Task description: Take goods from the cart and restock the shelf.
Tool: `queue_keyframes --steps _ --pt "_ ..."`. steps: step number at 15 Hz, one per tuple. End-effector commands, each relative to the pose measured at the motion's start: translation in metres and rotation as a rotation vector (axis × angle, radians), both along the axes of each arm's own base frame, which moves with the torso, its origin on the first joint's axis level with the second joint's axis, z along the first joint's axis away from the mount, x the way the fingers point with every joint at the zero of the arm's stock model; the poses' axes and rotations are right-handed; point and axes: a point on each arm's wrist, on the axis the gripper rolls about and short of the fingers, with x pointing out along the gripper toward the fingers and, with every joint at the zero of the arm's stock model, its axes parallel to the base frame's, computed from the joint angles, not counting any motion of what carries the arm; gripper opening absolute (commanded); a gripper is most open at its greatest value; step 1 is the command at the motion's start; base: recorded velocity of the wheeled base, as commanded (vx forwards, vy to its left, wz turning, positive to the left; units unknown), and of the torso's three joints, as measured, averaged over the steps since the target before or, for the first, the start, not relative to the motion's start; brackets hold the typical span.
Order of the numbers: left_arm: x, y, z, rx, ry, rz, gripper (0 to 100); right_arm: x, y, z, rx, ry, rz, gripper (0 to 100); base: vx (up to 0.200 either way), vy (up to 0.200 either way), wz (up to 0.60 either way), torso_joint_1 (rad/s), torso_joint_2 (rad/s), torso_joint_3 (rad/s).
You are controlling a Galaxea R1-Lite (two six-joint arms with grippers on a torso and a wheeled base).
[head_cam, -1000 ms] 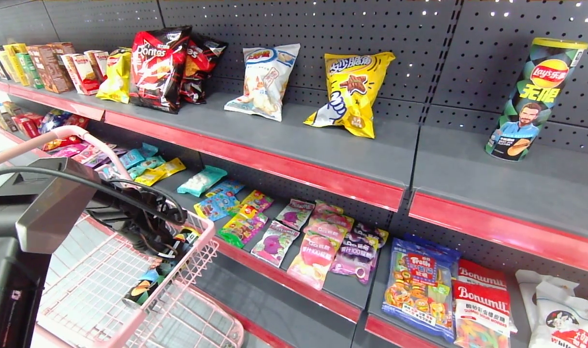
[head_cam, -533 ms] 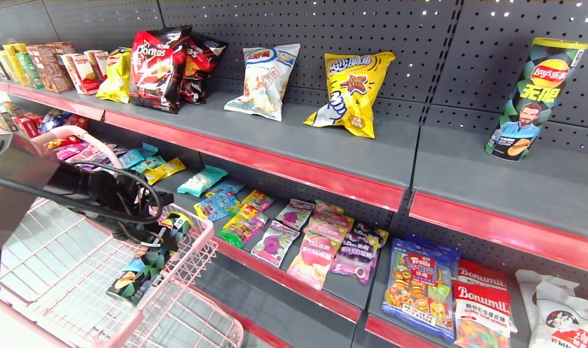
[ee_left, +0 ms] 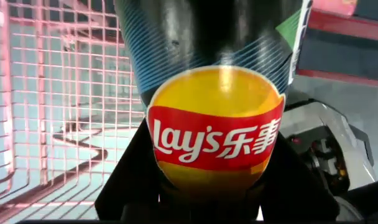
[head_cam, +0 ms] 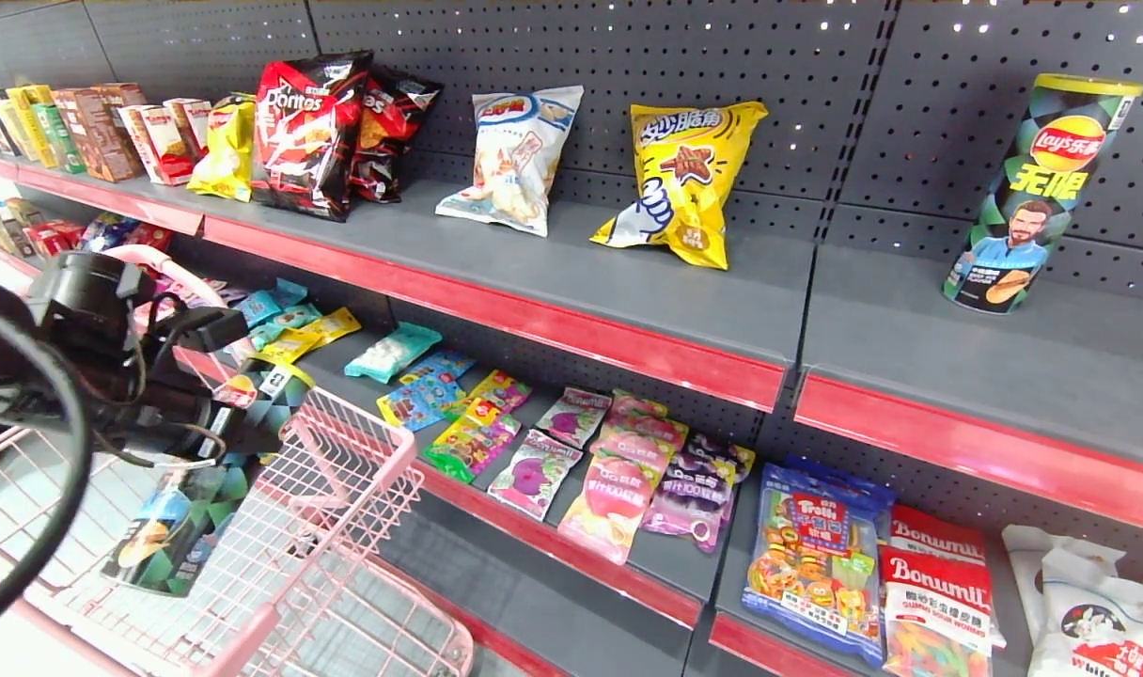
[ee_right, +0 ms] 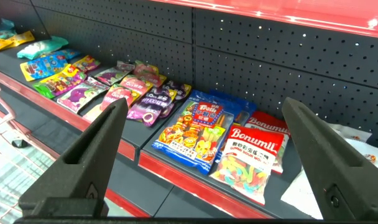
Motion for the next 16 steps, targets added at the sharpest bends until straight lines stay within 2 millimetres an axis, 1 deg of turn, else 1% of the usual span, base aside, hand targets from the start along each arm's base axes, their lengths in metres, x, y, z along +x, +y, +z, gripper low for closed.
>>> queue_keyframes --steps 1,3,5,7,8,9,13,16 --pt "-0.088 -0.014 0.057 0.031 -0.224 -0.003 0 0.000 0.000 0.000 0.000 0.000 0.001 100 0.000 0.000 0.00 0.000 0.00 0.000" --pt "-0.132 -0.022 0.077 0.050 -0.349 -0.004 0 0.000 0.000 0.000 0.000 0.000 0.001 100 0.000 0.000 0.00 0.000 0.00 0.000" --pt "-0.169 -0.029 0.088 0.051 -0.455 -0.001 0 0.000 0.000 0.000 0.000 0.000 0.001 100 0.000 0.000 0.00 0.000 0.00 0.000" --pt "-0.198 -0.035 0.093 0.059 -0.545 -0.024 0 0.000 0.000 0.000 0.000 0.000 0.001 100 0.000 0.000 0.00 0.000 0.00 0.000" --pt "-0.205 -0.038 0.095 0.057 -0.569 -0.041 0 0.000 0.000 0.000 0.000 0.000 0.001 100 0.000 0.000 0.00 0.000 0.00 0.000" --pt "-0.208 -0.039 0.096 0.057 -0.579 -0.051 0 0.000 0.000 0.000 0.000 0.000 0.001 100 0.000 0.000 0.00 0.000 0.00 0.000" --pt "-0.206 -0.039 0.101 0.063 -0.642 -0.055 0 0.000 0.000 0.000 -0.002 0.000 0.001 100 0.000 0.000 0.00 0.000 0.00 0.000" --pt "-0.206 -0.040 0.103 0.068 -0.652 -0.065 0 0.000 0.000 0.000 0.000 0.000 0.001 100 0.000 0.000 0.00 0.000 0.00 0.000"
